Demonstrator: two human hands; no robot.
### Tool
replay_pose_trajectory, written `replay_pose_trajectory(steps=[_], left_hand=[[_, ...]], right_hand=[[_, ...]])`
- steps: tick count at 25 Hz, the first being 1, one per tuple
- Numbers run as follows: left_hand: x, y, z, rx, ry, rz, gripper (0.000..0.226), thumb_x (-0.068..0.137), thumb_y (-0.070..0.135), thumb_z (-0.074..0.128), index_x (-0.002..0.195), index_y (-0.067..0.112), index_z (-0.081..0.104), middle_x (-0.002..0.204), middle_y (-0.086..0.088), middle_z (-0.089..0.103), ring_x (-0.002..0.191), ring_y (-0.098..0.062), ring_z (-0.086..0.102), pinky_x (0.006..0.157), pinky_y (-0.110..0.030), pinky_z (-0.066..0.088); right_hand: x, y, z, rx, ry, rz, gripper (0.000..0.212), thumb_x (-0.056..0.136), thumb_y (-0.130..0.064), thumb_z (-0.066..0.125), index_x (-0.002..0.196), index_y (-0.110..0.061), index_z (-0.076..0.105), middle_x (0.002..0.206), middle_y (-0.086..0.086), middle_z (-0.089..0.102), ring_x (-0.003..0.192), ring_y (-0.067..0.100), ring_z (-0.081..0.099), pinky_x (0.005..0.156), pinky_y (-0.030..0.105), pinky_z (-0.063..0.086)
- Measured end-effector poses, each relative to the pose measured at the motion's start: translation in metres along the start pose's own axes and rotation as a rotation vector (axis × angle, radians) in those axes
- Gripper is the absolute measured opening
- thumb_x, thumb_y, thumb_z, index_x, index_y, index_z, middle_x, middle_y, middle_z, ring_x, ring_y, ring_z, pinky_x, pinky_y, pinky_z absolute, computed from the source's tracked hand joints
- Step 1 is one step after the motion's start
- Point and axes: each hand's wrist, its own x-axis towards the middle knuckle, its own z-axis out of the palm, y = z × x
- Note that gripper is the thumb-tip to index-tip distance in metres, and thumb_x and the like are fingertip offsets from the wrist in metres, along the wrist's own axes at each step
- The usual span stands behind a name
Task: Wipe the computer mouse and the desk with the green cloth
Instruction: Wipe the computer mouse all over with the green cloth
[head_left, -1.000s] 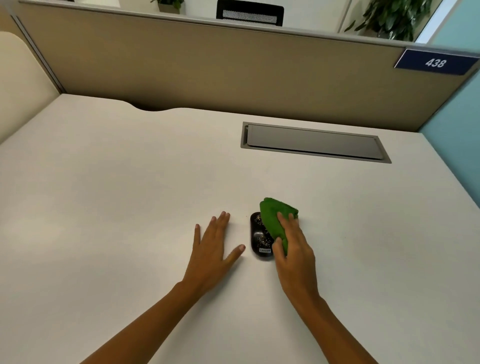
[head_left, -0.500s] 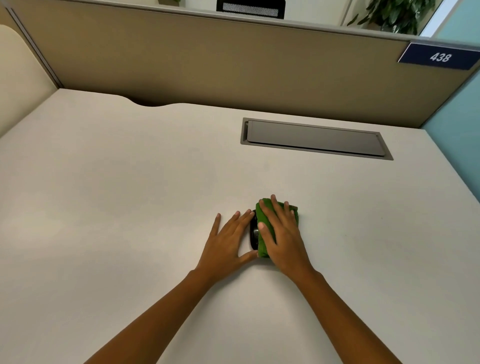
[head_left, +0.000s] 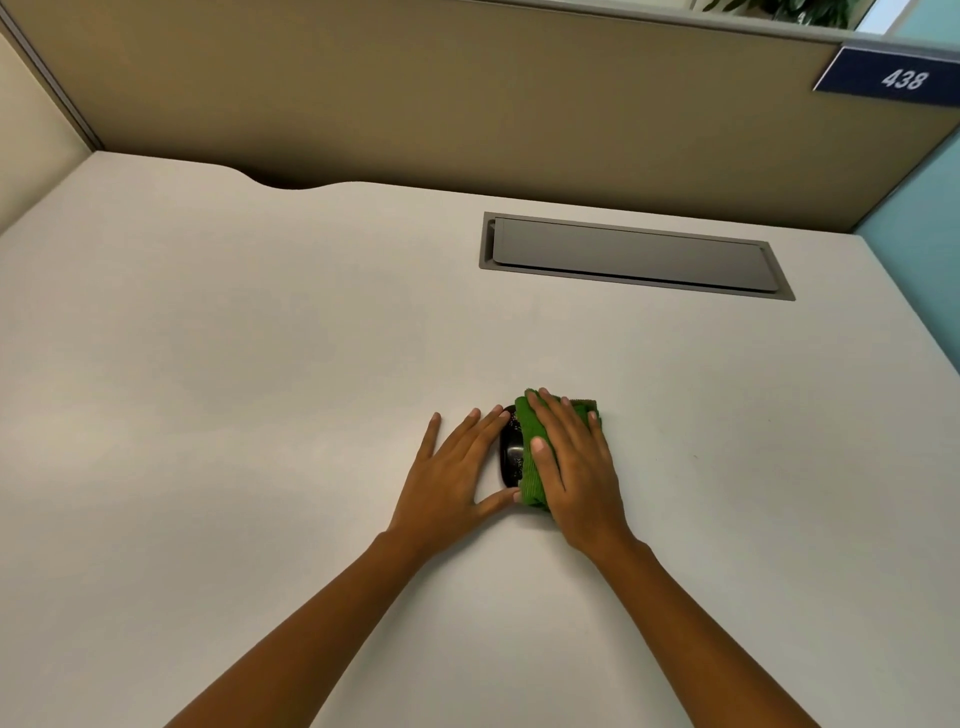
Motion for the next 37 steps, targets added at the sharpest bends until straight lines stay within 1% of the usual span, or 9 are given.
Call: replay_pose_trajectory(steps=[4, 11, 15, 18, 22, 27, 31, 34, 37], left_hand=[[0.0, 0.001, 0.0, 0.016, 0.008, -0.012, 0.085, 0.086, 0.076, 0.028, 0.153, 0.027, 0.013, 0.16, 0.015, 0.017, 0.148, -0.009, 0.013, 0.123, -0.046, 0.002], [0.0, 0.002, 0.0, 0.0, 0.015, -0.017, 0.087, 0.084, 0.078, 0.032, 0.153, 0.028, 0.013, 0.159, 0.015, 0.017, 0.148, -0.008, 0.012, 0.123, -0.044, -0.002], [0.0, 0.002, -0.001, -0.006, 0.015, -0.011, 0.087, 0.084, 0.078, 0.033, 0.152, 0.028, 0.015, 0.159, 0.013, 0.02, 0.148, -0.009, 0.013, 0.122, -0.046, -0.001], [0.001, 0.002, -0.001, -0.009, 0.018, -0.007, 0.086, 0.084, 0.077, 0.035, 0.152, 0.027, 0.017, 0.159, 0.013, 0.022, 0.148, -0.009, 0.014, 0.122, -0.048, 0.002], [0.001, 0.002, -0.001, -0.021, 0.032, -0.004, 0.086, 0.083, 0.076, 0.038, 0.151, 0.027, 0.02, 0.158, 0.013, 0.025, 0.148, -0.009, 0.016, 0.122, -0.049, 0.004], [0.001, 0.003, -0.003, -0.01, 0.034, -0.009, 0.087, 0.082, 0.078, 0.035, 0.151, 0.026, 0.021, 0.158, 0.01, 0.027, 0.148, -0.01, 0.018, 0.122, -0.048, 0.002], [0.001, 0.003, -0.002, 0.005, 0.037, -0.017, 0.086, 0.083, 0.077, 0.037, 0.151, 0.027, 0.021, 0.158, 0.013, 0.025, 0.148, -0.009, 0.016, 0.122, -0.048, 0.003], [0.0, 0.003, -0.002, 0.005, 0.042, -0.01, 0.082, 0.085, 0.072, 0.04, 0.151, 0.027, 0.022, 0.158, 0.015, 0.025, 0.148, -0.008, 0.017, 0.122, -0.048, 0.004], [0.001, 0.003, -0.001, -0.013, 0.035, -0.012, 0.079, 0.087, 0.07, 0.04, 0.151, 0.027, 0.021, 0.158, 0.013, 0.026, 0.148, -0.009, 0.016, 0.122, -0.047, 0.001]], right_hand=[[-0.009, -0.001, 0.002, 0.012, 0.032, 0.035, 0.05, 0.099, -0.035, 0.023, 0.148, -0.026, 0.026, 0.156, -0.009, 0.028, 0.145, 0.005, 0.017, 0.123, 0.035, 0.007], [-0.042, -0.001, -0.001, 0.01, 0.07, 0.052, 0.053, 0.096, -0.029, 0.039, 0.148, -0.027, 0.027, 0.155, -0.011, 0.029, 0.144, 0.004, 0.019, 0.122, 0.033, 0.009], [-0.052, -0.004, -0.002, 0.006, 0.067, 0.049, 0.052, 0.096, -0.029, 0.039, 0.147, -0.028, 0.029, 0.154, -0.013, 0.03, 0.143, 0.001, 0.021, 0.121, 0.03, 0.009], [-0.036, -0.002, -0.009, 0.07, 0.047, 0.067, 0.048, 0.095, -0.024, 0.038, 0.143, -0.029, 0.038, 0.15, -0.013, 0.037, 0.139, 0.001, 0.029, 0.12, 0.027, 0.011], [0.013, 0.003, -0.014, 0.114, 0.003, 0.082, 0.038, 0.097, -0.013, 0.04, 0.129, -0.025, 0.057, 0.138, -0.005, 0.055, 0.13, 0.011, 0.045, 0.119, 0.039, 0.021], [0.058, 0.0, -0.004, 0.054, -0.128, 0.144, 0.035, 0.098, -0.018, 0.037, 0.116, -0.026, 0.065, 0.136, -0.007, 0.057, 0.137, 0.014, 0.037, 0.119, 0.038, 0.005], [0.034, -0.009, 0.005, 0.007, -0.009, 0.158, 0.04, 0.097, -0.024, 0.031, 0.127, -0.025, 0.058, 0.142, -0.006, 0.051, 0.139, 0.014, 0.035, 0.12, 0.041, 0.008], [0.001, -0.021, 0.011, -0.068, 0.096, 0.13, 0.046, 0.096, -0.026, 0.027, 0.138, -0.021, 0.048, 0.149, -0.002, 0.043, 0.141, 0.017, 0.033, 0.12, 0.044, 0.016], [-0.028, -0.026, 0.014, -0.154, 0.126, 0.091, 0.049, 0.099, -0.028, 0.023, 0.145, -0.017, 0.036, 0.154, 0.002, 0.034, 0.144, 0.021, 0.028, 0.119, 0.045, 0.021]])
